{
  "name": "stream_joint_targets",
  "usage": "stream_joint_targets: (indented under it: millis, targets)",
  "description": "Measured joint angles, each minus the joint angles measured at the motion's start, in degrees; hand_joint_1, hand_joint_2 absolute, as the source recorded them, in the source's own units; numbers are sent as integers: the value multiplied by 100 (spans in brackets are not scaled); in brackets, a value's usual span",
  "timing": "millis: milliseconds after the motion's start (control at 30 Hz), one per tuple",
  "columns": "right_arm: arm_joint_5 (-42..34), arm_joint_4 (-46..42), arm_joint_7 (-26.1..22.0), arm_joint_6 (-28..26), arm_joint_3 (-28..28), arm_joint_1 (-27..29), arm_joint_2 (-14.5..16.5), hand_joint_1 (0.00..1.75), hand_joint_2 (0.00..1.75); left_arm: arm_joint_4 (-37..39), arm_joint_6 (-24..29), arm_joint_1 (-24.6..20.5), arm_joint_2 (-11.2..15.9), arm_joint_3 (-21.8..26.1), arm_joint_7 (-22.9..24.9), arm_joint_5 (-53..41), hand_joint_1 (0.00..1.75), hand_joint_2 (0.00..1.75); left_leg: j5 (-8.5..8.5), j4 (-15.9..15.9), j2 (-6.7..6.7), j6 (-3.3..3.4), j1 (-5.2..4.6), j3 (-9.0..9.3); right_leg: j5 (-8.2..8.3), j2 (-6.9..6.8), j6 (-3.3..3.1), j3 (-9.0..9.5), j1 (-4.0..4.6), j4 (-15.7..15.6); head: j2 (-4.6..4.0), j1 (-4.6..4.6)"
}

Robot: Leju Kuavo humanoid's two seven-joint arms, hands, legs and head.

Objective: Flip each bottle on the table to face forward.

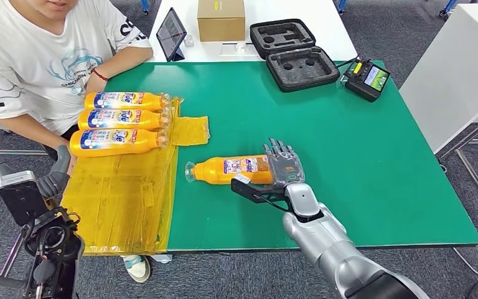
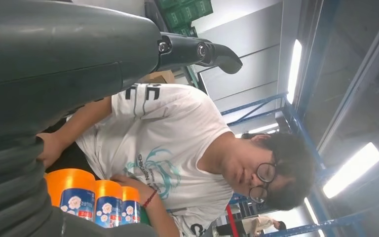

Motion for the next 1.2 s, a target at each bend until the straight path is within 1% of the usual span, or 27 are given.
stream_joint_targets:
  millis: [100, 367, 533, 733, 867, 1033, 1067, 1100, 1167, 1200]
  targets:
    - [8, 160, -155, 194, -32, -142, 48, 0, 175, 24, -3, -32, -10, -60, 1, 11, 0, 175, 1, 0, 0, 1, -1, 0, 0, 0, 0, 0, 0, 0, 0, 0]
    - [-147, 603, -936, 718, -108, -553, 159, 0, 175, 213, -8, -207, -15, -257, 2, 102, 0, 175, 1, 1, 0, 1, -1, 0, 0, 0, 0, 0, -1, 0, 0, -1]
    - [-265, 839, -1212, 1063, -167, -799, 239, 0, 175, 349, -8, -313, -17, -363, 2, 185, 0, 175, 1, 1, 0, 1, 0, 0, 0, 0, 0, -1, 0, 0, 0, -1]
    - [-327, 1071, -1308, 1381, -203, -939, 309, 0, 175, 491, -8, -384, -17, -469, 2, 304, 0, 175, 1, 1, 0, 1, -1, 0, 0, 0, 0, -1, 0, 0, 0, 0]
    - [-346, 1222, -1275, 1702, -218, -987, 351, 0, 175, 584, -8, -403, -14, -533, 2, 439, 0, 175, 1, 1, 0, 1, -1, 0, 0, 0, 0, -1, 0, 0, 0, 0]
    - [-355, 1342, -1224, 1870, -250, -1018, 387, 1, 175, 673, -14, -417, -6, -599, 2, 510, 0, 175, 1, 1, 0, 1, -1, 0, 0, 0, 0, -1, 0, 0, 0, 0]
    - [-349, 1365, -1193, 1944, -251, -1030, 390, 10, 175, 686, -21, -420, -4, -608, 2, 537, 0, 175, 1, 1, 0, 1, -1, 0, 0, 0, 0, -1, -1, 0, 0, 0]
    - [-344, 1387, -1157, 2032, -252, -1043, 393, 45, 175, 697, -30, -423, -1, -614, 2, 559, 0, 175, 1, 1, 0, 1, -1, 0, 0, 0, 0, 0, 0, 0, 0, 0]
    - [-345, 1426, -1105, 2190, -259, -1068, 399, 127, 175, 719, -45, -426, 8, -625, 2, 608, 0, 175, 1, 1, 0, 1, -1, 0, 0, 0, 0, 0, 0, 0, 0, -1]
    - [-354, 1443, -1092, 2247, -265, -1081, 403, 162, 175, 730, -51, -428, 13, -627, 2, 626, 0, 175, 1, 1, 0, 1, -1, 1, 0, 0, 0, 0, 0, 0, 0, -1]
